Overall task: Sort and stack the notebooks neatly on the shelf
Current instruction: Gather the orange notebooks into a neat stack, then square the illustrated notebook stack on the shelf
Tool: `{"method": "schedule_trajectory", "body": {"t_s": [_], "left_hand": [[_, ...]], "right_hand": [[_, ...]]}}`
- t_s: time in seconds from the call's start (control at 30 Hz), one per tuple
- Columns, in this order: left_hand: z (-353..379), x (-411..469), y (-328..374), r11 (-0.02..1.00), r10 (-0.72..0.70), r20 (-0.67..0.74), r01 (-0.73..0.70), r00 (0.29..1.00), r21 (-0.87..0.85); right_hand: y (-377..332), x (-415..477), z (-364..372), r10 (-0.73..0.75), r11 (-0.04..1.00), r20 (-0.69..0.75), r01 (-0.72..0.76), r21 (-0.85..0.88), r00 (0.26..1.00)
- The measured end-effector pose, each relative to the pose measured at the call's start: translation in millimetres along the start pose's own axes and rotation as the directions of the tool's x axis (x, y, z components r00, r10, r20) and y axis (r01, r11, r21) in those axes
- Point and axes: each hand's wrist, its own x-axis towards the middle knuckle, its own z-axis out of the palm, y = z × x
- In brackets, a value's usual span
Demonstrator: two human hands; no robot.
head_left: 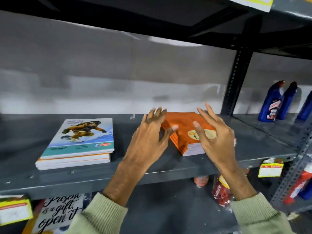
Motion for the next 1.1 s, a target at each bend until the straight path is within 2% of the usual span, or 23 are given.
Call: {"method": "schedule_trajectory", "body": {"t_s": [0.13, 0.2, 0.27, 0.4, 0.47, 0.53, 0.67, 0.8, 0.87, 1.0, 1.1], "left_hand": [[-35.4, -6.7, -23.7, 0.996, -0.081, -0.029, 0.082, 0.996, 0.028], [-52.3, -13.0, -36.2, 0.989, -0.126, -0.042, 0.129, 0.991, 0.077], [-74.3, -23.3, -55.1, 0.978, -0.152, -0.066, 0.160, 0.986, 0.131], [-120.3, -56.9, -99.1, 0.959, -0.150, -0.072, 0.163, 0.986, 0.230], [-135.4, -75.1, -118.4, 0.957, -0.152, -0.148, 0.183, 0.977, 0.226], [-143.5, -89.8, -131.3, 0.959, -0.172, -0.220, 0.214, 0.960, 0.185], [-145.6, -102.8, -140.2, 0.955, -0.240, -0.221, 0.270, 0.945, 0.118], [-148.7, -103.3, -141.6, 0.938, -0.328, -0.235, 0.345, 0.915, 0.032], [-152.0, -105.9, -142.2, 0.919, -0.391, -0.229, 0.390, 0.892, -0.051], [-159.0, -115.0, -154.1, 0.854, -0.467, -0.159, 0.397, 0.870, -0.338], [-159.7, -117.1, -163.6, 0.817, -0.482, -0.142, 0.385, 0.865, -0.429]], "right_hand": [[-45.4, 13.7, 45.4, 0.000, 0.995, 0.066, -0.007, 0.100, 0.998], [-64.6, 12.0, 68.9, 0.030, 0.986, 0.154, -0.054, 0.158, 0.988], [-83.7, 6.5, 92.9, 0.031, 0.972, 0.271, -0.092, 0.216, 0.962], [-104.8, -7.2, 125.6, 0.053, 0.962, 0.442, -0.164, 0.218, 0.896], [-109.3, -13.3, 137.5, 0.080, 0.932, 0.499, -0.242, 0.268, 0.863], [-113.5, -19.5, 145.5, 0.071, 0.908, 0.558, -0.285, 0.307, 0.827], [-114.0, -26.0, 148.7, 0.044, 0.932, 0.596, -0.249, 0.265, 0.802], [-106.6, -30.1, 141.6, 0.060, 0.849, 0.640, -0.376, 0.371, 0.766], [-105.0, -32.2, 137.2, 0.040, 0.858, 0.640, -0.355, 0.372, 0.767], [-107.1, -32.5, 134.6, 0.037, 0.911, 0.599, -0.273, 0.309, 0.800], [-111.7, -33.1, 134.7, 0.042, 0.920, 0.583, -0.259, 0.294, 0.812]]}}
